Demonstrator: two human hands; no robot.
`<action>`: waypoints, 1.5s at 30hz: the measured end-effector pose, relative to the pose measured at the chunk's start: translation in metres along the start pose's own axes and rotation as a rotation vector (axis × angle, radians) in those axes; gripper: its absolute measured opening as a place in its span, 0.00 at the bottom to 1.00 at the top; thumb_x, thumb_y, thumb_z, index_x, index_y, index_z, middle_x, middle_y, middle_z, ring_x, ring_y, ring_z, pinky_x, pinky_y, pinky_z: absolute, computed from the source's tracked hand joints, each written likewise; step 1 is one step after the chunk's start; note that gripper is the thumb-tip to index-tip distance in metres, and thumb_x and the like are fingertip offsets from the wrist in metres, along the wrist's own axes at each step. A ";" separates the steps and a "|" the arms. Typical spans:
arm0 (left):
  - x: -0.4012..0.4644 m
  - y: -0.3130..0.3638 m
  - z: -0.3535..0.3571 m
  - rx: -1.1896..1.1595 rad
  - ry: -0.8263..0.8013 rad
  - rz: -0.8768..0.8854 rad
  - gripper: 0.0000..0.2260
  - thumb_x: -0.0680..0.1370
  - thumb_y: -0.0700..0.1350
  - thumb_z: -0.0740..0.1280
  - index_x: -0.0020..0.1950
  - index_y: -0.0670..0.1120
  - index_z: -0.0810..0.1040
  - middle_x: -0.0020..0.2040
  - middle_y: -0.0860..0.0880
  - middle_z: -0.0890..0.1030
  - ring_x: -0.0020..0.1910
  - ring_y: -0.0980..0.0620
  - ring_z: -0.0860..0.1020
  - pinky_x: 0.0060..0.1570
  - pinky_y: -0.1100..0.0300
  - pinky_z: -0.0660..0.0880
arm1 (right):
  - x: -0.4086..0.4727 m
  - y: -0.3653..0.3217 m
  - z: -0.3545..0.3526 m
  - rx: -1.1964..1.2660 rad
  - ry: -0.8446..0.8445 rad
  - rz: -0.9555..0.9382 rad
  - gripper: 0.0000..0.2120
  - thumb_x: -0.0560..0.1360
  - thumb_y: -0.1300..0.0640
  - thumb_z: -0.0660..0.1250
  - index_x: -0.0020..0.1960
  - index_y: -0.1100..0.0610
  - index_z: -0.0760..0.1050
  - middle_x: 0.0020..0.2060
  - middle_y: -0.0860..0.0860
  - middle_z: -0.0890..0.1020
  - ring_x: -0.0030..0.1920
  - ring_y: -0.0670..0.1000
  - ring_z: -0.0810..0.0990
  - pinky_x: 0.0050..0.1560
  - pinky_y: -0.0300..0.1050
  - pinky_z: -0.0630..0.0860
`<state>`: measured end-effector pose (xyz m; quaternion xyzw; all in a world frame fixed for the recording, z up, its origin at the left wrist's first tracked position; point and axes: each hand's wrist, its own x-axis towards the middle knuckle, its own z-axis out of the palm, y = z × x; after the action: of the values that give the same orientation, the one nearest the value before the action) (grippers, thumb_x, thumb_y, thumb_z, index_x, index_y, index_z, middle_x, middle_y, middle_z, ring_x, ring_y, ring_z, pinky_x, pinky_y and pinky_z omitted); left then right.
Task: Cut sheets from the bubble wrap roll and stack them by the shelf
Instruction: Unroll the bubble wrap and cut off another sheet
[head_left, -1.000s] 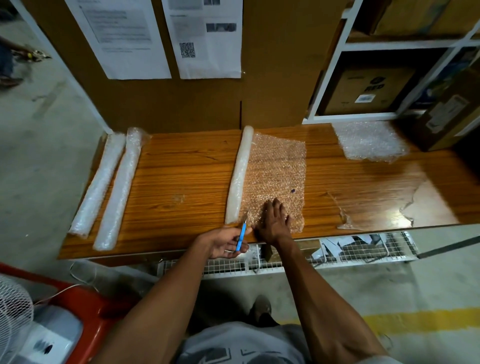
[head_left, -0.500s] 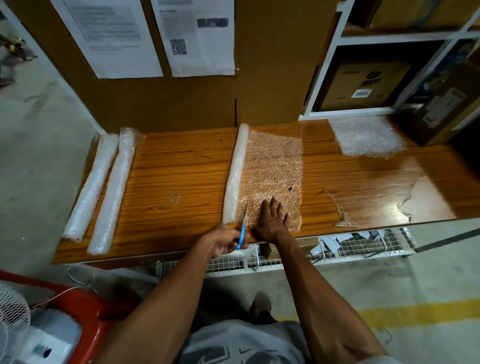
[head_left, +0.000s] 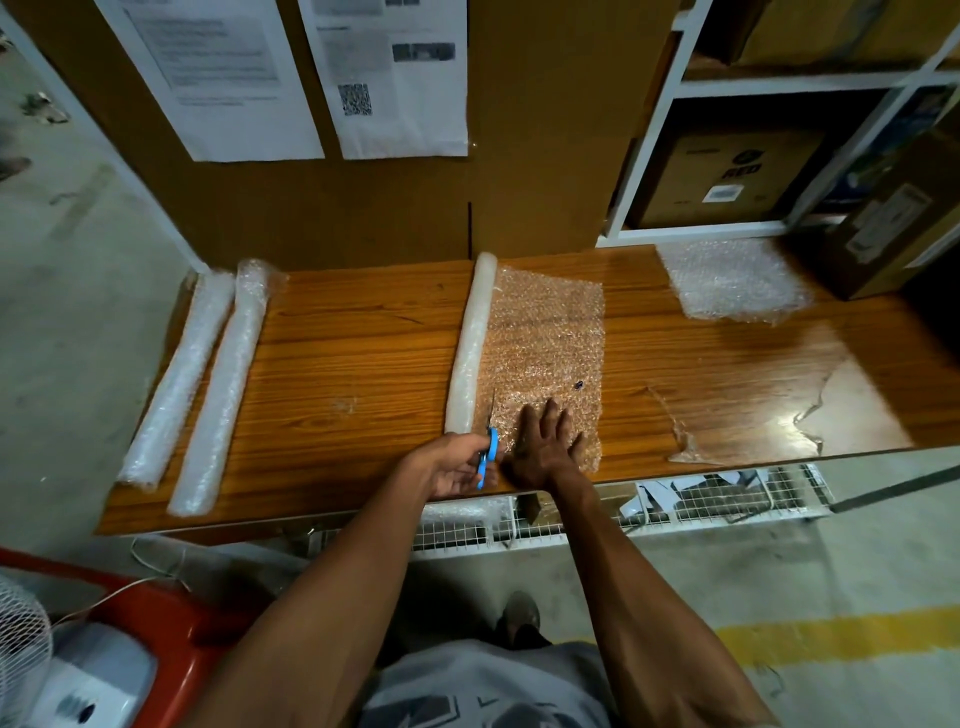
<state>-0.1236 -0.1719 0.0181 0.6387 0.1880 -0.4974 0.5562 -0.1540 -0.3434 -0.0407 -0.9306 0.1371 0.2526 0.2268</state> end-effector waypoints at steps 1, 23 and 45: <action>0.000 0.001 0.001 0.004 0.006 0.004 0.12 0.83 0.49 0.67 0.55 0.41 0.81 0.49 0.44 0.84 0.42 0.51 0.84 0.30 0.67 0.75 | 0.000 0.001 -0.001 -0.005 0.032 -0.014 0.44 0.83 0.38 0.61 0.85 0.51 0.36 0.80 0.58 0.27 0.79 0.63 0.25 0.76 0.71 0.30; 0.015 -0.013 -0.004 -0.032 0.106 0.010 0.08 0.83 0.33 0.62 0.54 0.37 0.81 0.48 0.41 0.85 0.41 0.52 0.86 0.24 0.70 0.68 | 0.041 -0.055 -0.038 -0.069 0.140 -0.205 0.17 0.85 0.49 0.59 0.71 0.44 0.76 0.79 0.57 0.60 0.77 0.65 0.55 0.78 0.65 0.51; 0.020 -0.008 -0.017 0.078 0.089 0.002 0.10 0.80 0.39 0.72 0.59 0.36 0.82 0.46 0.40 0.86 0.26 0.59 0.78 0.23 0.71 0.68 | 0.022 0.006 0.014 -0.055 0.286 -0.178 0.30 0.87 0.48 0.49 0.86 0.54 0.45 0.85 0.55 0.46 0.85 0.58 0.44 0.82 0.64 0.42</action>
<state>-0.1146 -0.1602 -0.0048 0.6815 0.1926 -0.4748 0.5225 -0.1438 -0.3448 -0.0651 -0.9714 0.0780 0.1003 0.2007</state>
